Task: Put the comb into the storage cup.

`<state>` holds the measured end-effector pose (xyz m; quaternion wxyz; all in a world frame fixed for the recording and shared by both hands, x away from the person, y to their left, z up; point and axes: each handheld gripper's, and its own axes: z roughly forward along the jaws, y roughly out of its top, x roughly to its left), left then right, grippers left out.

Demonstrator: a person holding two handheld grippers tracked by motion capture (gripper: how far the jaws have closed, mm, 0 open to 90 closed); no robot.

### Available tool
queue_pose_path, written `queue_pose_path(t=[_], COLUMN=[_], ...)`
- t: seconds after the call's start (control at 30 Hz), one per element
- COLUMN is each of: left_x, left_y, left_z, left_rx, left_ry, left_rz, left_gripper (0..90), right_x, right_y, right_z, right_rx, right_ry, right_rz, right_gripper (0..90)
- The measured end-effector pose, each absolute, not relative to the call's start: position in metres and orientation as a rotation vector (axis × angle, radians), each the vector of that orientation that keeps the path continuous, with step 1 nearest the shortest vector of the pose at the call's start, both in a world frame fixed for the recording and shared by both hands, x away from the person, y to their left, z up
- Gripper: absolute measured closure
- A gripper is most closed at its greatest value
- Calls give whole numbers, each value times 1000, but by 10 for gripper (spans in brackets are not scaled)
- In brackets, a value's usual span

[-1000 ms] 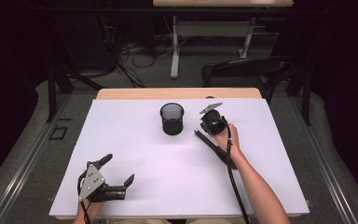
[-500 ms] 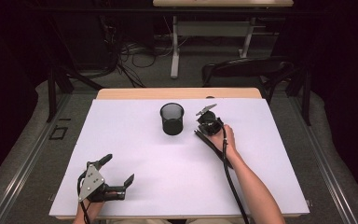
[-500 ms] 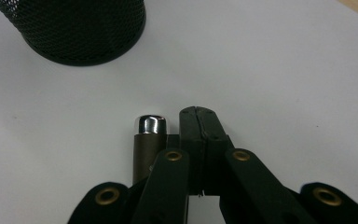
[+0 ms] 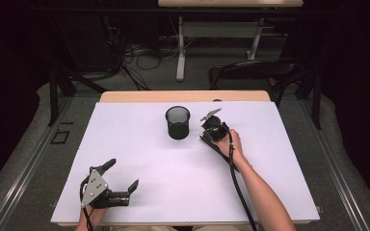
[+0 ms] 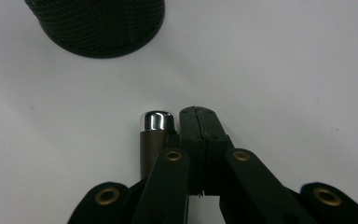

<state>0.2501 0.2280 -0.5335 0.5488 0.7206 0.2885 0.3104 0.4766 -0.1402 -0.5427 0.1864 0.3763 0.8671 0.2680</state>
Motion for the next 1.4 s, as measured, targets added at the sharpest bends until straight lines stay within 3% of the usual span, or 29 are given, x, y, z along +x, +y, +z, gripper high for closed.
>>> queue_pose_path(t=[1.4], left_x=[250], left_y=[228], left_z=[-534], left_rx=[1708], left_ry=[687], left_rz=[736], left_gripper=[2], right_x=[448], right_y=[-120], right_z=[-541], right_rx=[851], right_ry=[2596], right_rz=[684], right_gripper=[900])
